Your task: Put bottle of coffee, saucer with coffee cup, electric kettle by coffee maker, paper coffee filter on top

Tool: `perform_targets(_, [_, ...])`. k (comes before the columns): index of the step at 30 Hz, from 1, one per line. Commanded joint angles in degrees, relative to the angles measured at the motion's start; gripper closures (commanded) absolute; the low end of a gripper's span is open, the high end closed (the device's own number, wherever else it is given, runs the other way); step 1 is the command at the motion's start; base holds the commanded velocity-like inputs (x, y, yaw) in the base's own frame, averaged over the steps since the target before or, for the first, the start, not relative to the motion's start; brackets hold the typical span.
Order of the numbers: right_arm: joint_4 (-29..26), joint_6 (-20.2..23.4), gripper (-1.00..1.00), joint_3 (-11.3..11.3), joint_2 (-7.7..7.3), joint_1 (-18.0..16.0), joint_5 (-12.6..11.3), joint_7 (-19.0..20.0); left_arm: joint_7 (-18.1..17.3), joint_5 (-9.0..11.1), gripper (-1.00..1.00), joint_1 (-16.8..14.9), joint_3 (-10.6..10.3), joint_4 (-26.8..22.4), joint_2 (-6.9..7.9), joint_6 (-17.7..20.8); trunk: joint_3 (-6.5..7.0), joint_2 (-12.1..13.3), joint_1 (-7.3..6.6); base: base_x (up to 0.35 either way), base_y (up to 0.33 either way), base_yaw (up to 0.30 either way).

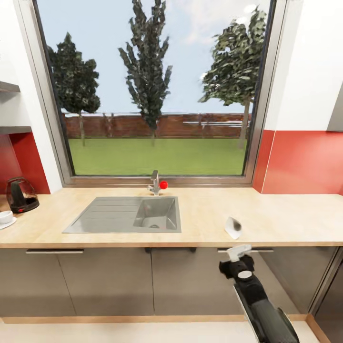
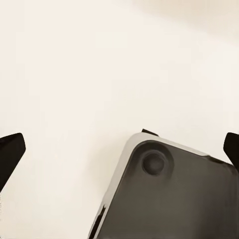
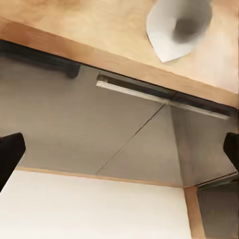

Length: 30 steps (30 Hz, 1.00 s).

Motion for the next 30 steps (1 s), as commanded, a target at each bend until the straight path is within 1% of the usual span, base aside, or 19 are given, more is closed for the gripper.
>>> perform_targets(1, [-9.3,8.2,-1.0,0.8,-0.51,-0.9,2.4,2.7,0.6,0.0,-1.0,0.0,-0.3,0.0,0.03,-0.1,-0.05,0.0,0.02,0.0,0.0,0.0])
perform_targets(3, [-11.2,10.3,-1.0,1.1,-0.54,-4.3,5.4,3.5,0.5,0.0,-1.0,0.0,-0.3,0.3,0.03,-0.1,-0.05,0.0,0.02,0.0,0.0,0.0])
perform_targets(4, [-11.8,11.6,-1.0,1.3,-0.43,-7.6,7.5,4.0,0.4,0.0,-1.0,0.0,-0.4,0.4,0.02,-0.1,-0.05,0.0,0.02,0.0,0.0,0.0])
perform_targets(5, [-12.0,13.1,-1.0,1.3,-0.42,-10.6,8.4,4.4,0.4,0.0,-1.0,0.0,-0.4,0.5,0.02,-0.1,-0.05,0.0,0.02,0.0,0.0,0.0])
perform_targets(6, [-12.1,14.2,-1.0,1.3,-0.41,-12.2,8.7,4.7,0.4,0.0,-1.0,0.0,-0.4,0.5,0.02,-0.1,-0.05,0.0,0.02,0.0,0.0,0.0])
perform_targets(7, [-11.8,21.1,-1.0,1.6,-0.61,-27.1,10.3,10.3,0.4,-0.1,-1.0,0.0,-0.4,0.8,0.02,-0.1,-0.05,0.0,0.02,0.0,0.0,0.0])
perform_targets(8, [-11.2,21.1,-1.0,2.1,-0.62,-29.2,11.0,11.0,0.4,-0.1,-1.0,0.0,-0.4,0.9,0.02,-0.1,-0.05,0.0,0.02,0.0,0.0,0.0])
perform_targets(10, [-8.5,21.1,-1.0,4.6,-0.67,-33.0,13.3,12.2,0.4,-0.1,-1.0,0.0,-0.4,1.0,0.02,-0.1,-0.05,0.0,0.02,0.0,0.0,0.0])
perform_targets(11, [-7.5,21.1,-1.0,5.4,-0.7,-33.8,13.9,12.6,0.4,-0.1,-1.0,0.0,-0.4,1.0,0.02,-0.2,-0.05,0.0,0.02,0.0,0.0,0.0])
perform_targets(13, [-3.3,21.1,-1.0,8.1,-1.18,-37.2,15.5,16.4,0.4,-0.1,-1.0,0.0,-0.4,1.0,0.02,-0.2,-0.05,0.0,0.02,0.0,0.0,0.0])
perform_targets(14, [-1.9,21.1,-1.0,8.6,-1.3,-38.2,16.0,17.6,0.4,-0.1,-1.0,0.0,-0.4,1.1,0.02,-0.2,-0.05,0.0,0.02,0.0,0.0,0.0])
perform_targets(16, [6.5,21.1,-1.0,10.7,-1.34,-42.6,19.0,21.6,0.4,-0.1,-1.0,0.0,-0.4,1.1,0.02,-0.2,-0.05,0.0,0.02,0.0,0.0,0.0])
perform_targets(17, [14.5,19.2,-1.0,11.4,-0.85,-46.4,22.3,23.4,0.4,-0.1,-1.0,0.0,-0.4,1.1,0.02,-0.2,-0.05,0.0,0.02,0.0,0.0,0.0])
perform_targets(18, [20.4,16.3,-1.0,11.7,-0.26,-49.1,24.3,24.2,0.4,-0.1,-1.0,0.0,-0.4,1.1,0.02,-0.2,-0.05,0.0,0.02,0.0,0.0,0.0])
perform_targets(19, [29.6,12.2,-1.0,11.9,0.53,-52.9,26.6,25.0,0.4,-0.1,-1.0,0.0,-0.4,1.1,0.02,-0.2,-0.05,0.0,0.02,0.0,0.0,0.0])
perform_targets(24, [47.2,3.9,-1.0,12.2,1.31,-59.1,30.3,25.8,0.4,-0.1,-1.0,0.0,-0.4,1.1,0.02,-0.2,-0.05,0.0,0.02,0.0,0.0,0.0])
perform_targets(27, [52.6,0.7,-1.0,12.3,1.36,-60.3,34.9,28.9,0.4,-0.1,-1.0,0.0,-0.4,1.1,0.08,-0.2,-0.05,0.0,0.02,0.0,0.0,0.0])
perform_targets(29, [55.0,-2.3,-1.0,12.5,1.21,-60.7,39.9,35.9,0.4,-0.1,-1.0,0.0,-0.4,1.1,0.08,-0.2,-0.05,0.0,0.02,0.0,0.0,0.0])
perform_targets(30, [56.4,-5.2,-1.0,12.5,0.88,-60.8,44.9,45.5,0.4,-0.1,-1.0,0.0,-0.4,1.1,0.04,-0.2,-0.05,0.0,0.02,0.0,0.0,0.0])
